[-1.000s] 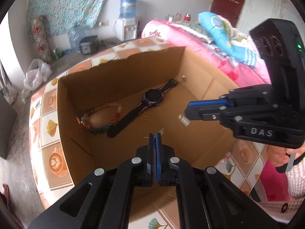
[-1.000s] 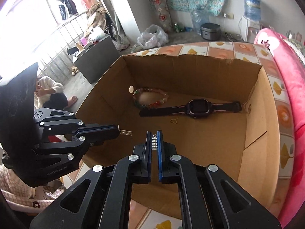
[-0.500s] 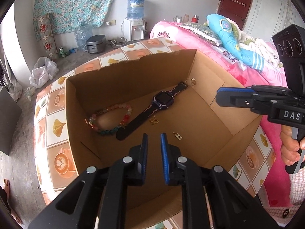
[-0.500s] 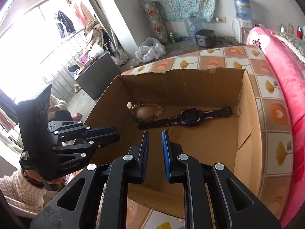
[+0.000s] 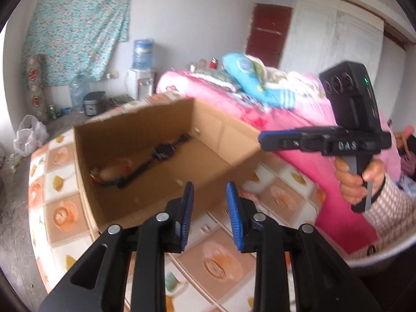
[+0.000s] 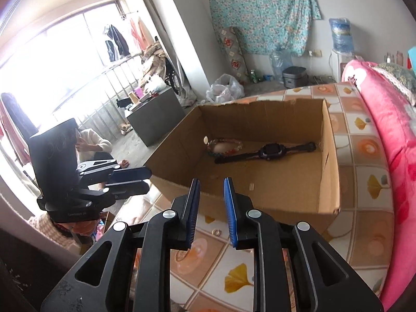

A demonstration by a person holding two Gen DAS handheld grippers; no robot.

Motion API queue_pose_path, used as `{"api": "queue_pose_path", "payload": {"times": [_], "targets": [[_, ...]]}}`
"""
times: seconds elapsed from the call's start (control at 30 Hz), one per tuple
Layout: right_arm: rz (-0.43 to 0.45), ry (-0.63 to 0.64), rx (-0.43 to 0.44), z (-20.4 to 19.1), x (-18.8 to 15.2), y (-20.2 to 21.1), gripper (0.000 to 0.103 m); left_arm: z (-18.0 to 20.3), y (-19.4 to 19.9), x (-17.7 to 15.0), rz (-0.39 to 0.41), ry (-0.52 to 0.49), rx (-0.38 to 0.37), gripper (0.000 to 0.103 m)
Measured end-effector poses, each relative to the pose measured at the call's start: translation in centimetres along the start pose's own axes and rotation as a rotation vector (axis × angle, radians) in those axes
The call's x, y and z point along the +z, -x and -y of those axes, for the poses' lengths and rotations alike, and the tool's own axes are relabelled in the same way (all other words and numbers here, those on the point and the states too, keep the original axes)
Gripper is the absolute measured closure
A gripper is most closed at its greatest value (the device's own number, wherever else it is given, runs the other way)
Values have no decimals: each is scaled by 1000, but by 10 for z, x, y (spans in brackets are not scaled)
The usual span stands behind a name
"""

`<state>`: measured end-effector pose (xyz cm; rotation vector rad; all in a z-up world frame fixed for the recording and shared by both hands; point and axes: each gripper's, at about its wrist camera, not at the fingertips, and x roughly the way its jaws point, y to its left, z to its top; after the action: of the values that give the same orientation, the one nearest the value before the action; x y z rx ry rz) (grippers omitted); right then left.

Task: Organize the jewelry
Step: 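Withdraw both grippers from the box toward the pink bead bracelet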

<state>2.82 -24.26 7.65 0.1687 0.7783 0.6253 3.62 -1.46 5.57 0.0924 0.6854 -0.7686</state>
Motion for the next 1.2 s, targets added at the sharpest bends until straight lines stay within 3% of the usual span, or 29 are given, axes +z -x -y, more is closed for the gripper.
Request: {"api": "queue_pose_path", "payload": {"times": [0.07,0.2,0.33,0.43,0.6,0.8,1.2], "targets": [[-31,-44,-3,4,-16,-7,83,13,-13,-14,-44,-23,4,78],[-94,-156,-15,18,-46,-28,82,32,-53,-40,-126,-80,98,78],[-121,-214,-8,23,-61,-40,82,36,-88,-52,-158,-148,179,78],[-130,-221,2,22,-63,-44,82,30,-102,-54,-161,-162,199,78],[-132,-220,14,21,-59,-50,82,20,-112,-53,-174,-171,186,79],[-132,-227,26,24,-61,-50,82,12,-126,-52,-234,-149,142,95],[-133,-235,35,19,-64,-49,82,16,-134,-48,-251,-170,148,95]]}}
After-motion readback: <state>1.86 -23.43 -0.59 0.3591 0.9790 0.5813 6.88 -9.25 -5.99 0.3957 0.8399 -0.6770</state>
